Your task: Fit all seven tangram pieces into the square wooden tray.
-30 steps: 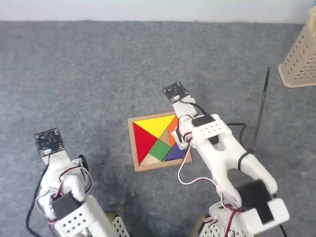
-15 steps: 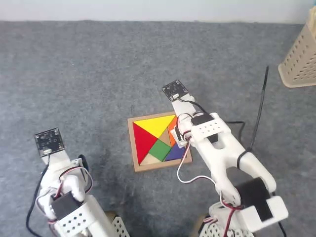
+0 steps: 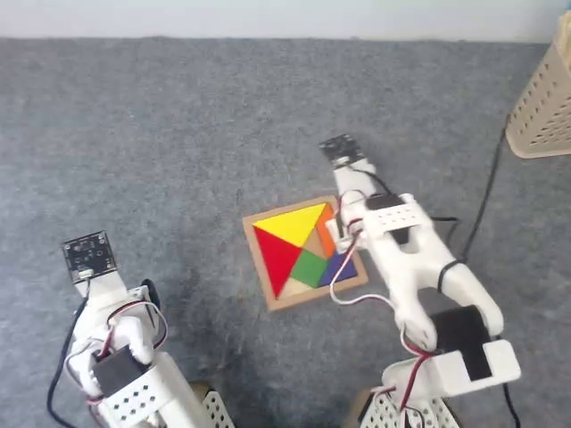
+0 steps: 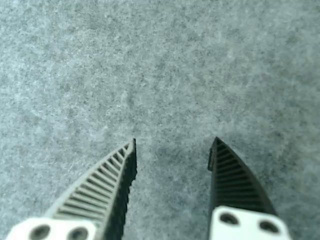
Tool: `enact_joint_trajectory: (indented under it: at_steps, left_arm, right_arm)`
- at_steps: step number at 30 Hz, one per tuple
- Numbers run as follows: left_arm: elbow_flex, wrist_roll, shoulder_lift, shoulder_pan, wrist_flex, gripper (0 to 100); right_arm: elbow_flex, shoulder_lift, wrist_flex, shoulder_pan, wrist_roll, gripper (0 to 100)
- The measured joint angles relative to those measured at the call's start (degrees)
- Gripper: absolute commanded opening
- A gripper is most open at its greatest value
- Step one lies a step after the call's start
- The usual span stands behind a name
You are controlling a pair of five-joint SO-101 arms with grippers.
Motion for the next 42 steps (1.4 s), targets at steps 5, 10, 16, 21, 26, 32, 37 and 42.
enact_joint_trajectory:
  at_steps: [5, 10, 16, 21, 26, 32, 37, 42]
  left_arm:
    - [0.0, 0.0, 0.0, 0.0, 0.0, 23]
    - [0.0, 0.0, 0.0, 0.0, 0.0, 23]
    - [0.0, 0.0, 0.0, 0.0, 0.0, 23]
    - [0.0, 0.0, 0.0, 0.0, 0.0, 23]
    - [0.0, 0.0, 0.0, 0.0, 0.0, 23]
    - [0.0, 0.0, 0.0, 0.0, 0.0, 23]
    - [0.0, 0.0, 0.0, 0.0, 0.0, 23]
    - [0.0, 0.0, 0.0, 0.0, 0.0, 23]
  right_arm:
    - [-1.2, 0.9, 0.0, 4.3, 0.0, 16.6]
    - [-1.3, 1.0, 0.0, 7.6, 0.0, 16.6]
    - [-1.3, 1.0, 0.0, 8.6, 0.0, 16.9]
    - [-2.3, -3.3, 5.0, 4.9, 0.0, 16.9]
    - [-2.4, -12.5, 12.0, 3.5, 0.2, 17.0]
    - [-2.1, -16.5, 20.6, 8.4, 9.1, 17.0]
    - [1.6, -16.5, 20.0, 13.5, 18.2, 17.0]
    - [1.8, -12.7, 17.8, 13.5, 20.4, 17.0]
